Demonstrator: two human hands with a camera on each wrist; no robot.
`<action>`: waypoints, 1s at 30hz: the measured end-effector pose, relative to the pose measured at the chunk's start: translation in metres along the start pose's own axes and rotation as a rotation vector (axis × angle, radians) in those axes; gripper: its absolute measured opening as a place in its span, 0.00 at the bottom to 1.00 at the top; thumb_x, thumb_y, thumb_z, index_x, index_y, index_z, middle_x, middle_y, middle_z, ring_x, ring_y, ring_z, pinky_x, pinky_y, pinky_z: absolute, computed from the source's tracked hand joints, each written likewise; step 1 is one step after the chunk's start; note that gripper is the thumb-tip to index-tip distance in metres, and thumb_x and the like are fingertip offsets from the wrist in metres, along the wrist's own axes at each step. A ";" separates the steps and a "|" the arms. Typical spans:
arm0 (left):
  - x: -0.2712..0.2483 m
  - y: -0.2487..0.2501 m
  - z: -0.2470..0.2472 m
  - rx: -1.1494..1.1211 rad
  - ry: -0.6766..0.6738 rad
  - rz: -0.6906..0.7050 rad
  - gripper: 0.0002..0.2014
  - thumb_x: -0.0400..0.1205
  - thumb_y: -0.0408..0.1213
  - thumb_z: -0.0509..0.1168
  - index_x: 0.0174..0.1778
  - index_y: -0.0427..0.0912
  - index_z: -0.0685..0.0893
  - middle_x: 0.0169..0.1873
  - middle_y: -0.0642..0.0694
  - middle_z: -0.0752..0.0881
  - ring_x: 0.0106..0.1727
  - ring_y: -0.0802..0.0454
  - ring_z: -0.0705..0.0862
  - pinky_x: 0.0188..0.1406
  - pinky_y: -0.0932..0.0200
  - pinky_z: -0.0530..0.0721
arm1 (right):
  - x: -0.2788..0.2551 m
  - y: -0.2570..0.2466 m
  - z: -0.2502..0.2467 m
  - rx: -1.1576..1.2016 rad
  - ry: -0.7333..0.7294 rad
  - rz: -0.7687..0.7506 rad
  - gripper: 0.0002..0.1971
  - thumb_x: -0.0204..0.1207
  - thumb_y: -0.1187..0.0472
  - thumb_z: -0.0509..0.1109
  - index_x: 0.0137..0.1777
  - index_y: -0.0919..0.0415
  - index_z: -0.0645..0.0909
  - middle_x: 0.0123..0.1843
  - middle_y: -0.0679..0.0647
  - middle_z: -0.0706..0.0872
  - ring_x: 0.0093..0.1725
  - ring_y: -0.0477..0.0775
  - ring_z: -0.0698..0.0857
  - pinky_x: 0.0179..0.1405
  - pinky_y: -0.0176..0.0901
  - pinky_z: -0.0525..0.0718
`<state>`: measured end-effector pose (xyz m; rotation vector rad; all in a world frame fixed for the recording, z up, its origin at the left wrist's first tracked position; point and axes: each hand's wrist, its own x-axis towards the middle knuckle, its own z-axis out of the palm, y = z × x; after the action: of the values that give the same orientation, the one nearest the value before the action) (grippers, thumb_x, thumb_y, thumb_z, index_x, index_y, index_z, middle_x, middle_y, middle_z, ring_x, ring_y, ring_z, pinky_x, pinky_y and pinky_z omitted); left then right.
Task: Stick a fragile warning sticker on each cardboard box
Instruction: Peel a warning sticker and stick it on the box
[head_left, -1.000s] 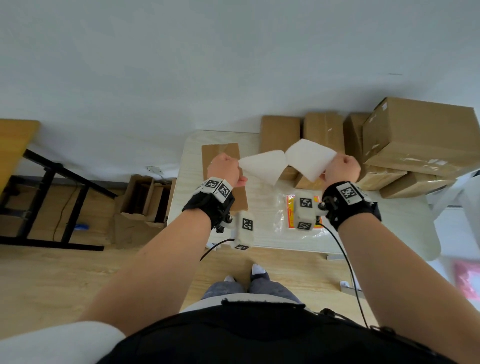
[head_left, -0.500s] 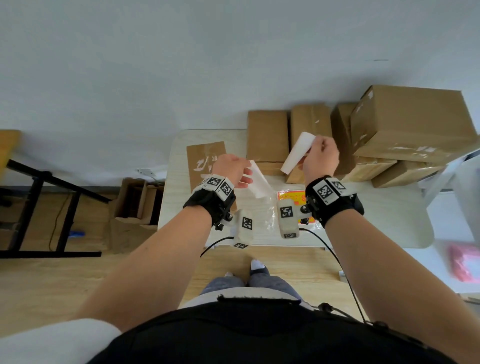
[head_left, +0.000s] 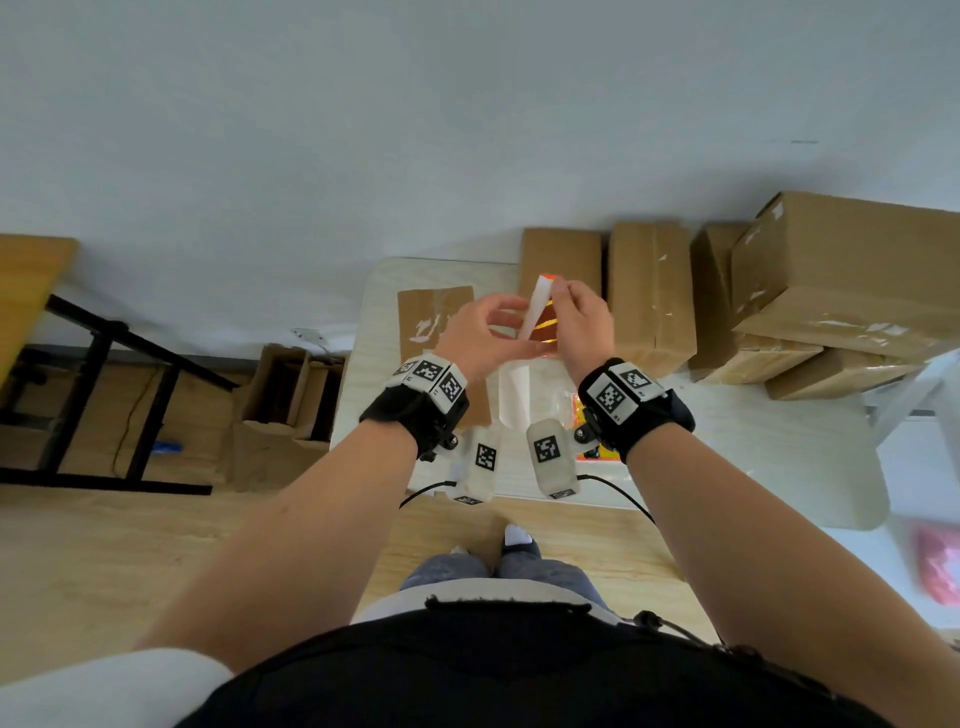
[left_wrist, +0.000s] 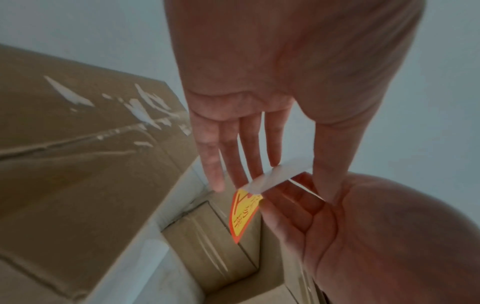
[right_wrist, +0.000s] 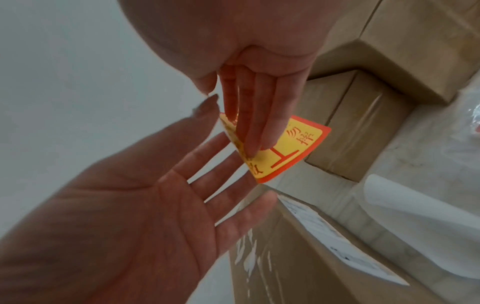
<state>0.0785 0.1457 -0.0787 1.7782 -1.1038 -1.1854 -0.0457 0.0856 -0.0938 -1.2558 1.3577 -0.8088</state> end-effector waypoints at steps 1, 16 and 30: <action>-0.002 -0.002 -0.003 0.003 0.016 -0.013 0.32 0.66 0.44 0.83 0.65 0.47 0.81 0.55 0.50 0.89 0.55 0.55 0.88 0.53 0.53 0.88 | -0.002 -0.003 0.004 0.011 -0.046 0.001 0.15 0.87 0.51 0.59 0.43 0.56 0.82 0.35 0.52 0.87 0.30 0.49 0.86 0.29 0.43 0.85; -0.018 -0.033 -0.048 -0.303 0.336 -0.199 0.19 0.72 0.38 0.80 0.53 0.43 0.80 0.52 0.41 0.89 0.48 0.44 0.91 0.43 0.44 0.92 | -0.010 -0.001 0.042 -0.218 -0.298 -0.125 0.08 0.81 0.49 0.69 0.50 0.51 0.85 0.40 0.50 0.89 0.38 0.53 0.91 0.34 0.48 0.89; -0.018 -0.056 -0.063 -0.245 0.429 -0.317 0.07 0.83 0.40 0.69 0.53 0.44 0.80 0.54 0.38 0.88 0.49 0.40 0.90 0.43 0.38 0.91 | -0.008 0.018 0.049 -0.481 -0.256 -0.163 0.12 0.80 0.52 0.70 0.40 0.58 0.85 0.37 0.53 0.88 0.42 0.56 0.88 0.47 0.49 0.84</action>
<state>0.1487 0.1902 -0.1027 1.9335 -0.4219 -0.9967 -0.0039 0.1053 -0.1185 -1.7966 1.2910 -0.4157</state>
